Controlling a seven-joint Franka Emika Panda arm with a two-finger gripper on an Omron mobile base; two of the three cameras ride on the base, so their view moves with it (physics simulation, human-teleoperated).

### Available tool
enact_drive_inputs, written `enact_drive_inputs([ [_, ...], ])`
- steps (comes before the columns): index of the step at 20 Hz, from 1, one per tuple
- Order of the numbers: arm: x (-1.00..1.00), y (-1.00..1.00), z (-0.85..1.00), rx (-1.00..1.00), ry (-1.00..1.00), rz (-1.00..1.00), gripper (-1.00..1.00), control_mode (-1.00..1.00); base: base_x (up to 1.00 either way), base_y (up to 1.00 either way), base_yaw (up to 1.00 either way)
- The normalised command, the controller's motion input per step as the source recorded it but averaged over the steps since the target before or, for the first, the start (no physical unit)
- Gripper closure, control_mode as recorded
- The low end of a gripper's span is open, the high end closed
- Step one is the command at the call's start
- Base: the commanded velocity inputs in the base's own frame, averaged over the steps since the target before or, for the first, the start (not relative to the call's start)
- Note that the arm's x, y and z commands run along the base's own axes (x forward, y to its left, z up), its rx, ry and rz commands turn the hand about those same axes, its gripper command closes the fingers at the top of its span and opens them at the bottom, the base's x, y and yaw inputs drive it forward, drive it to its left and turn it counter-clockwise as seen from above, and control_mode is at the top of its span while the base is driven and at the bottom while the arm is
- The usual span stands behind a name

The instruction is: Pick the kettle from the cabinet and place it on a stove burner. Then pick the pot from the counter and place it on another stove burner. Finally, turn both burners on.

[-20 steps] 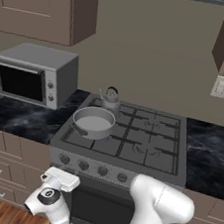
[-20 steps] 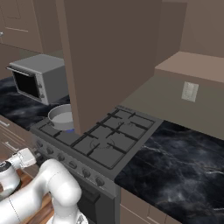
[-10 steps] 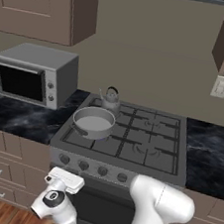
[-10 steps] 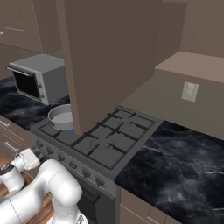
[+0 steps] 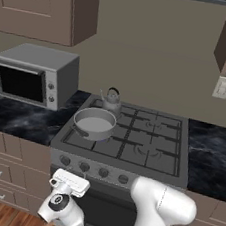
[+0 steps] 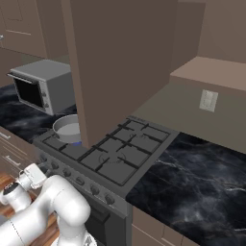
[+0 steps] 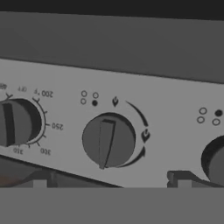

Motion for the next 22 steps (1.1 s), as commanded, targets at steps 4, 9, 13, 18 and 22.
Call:
enact_drive_inputs([
  [4,0.08,-0.06,0.00,0.02,-0.03,0.05,-1.00,-1.00,0.00,0.00,0.00],
  [9,0.19,-0.04,0.00,0.02,0.00,0.05,-1.00,-1.00,0.00,0.00,0.00],
  [13,0.08,-0.10,0.00,0.02,0.00,0.04,-1.00,-1.00,0.00,0.00,0.00],
  [18,0.00,-0.04,-0.05,0.00,-0.01,0.01,-1.00,-1.00,0.00,0.00,0.00],
  [22,0.05,0.00,-0.04,0.00,0.00,0.00,-1.00,-1.00,0.00,0.00,0.00],
])
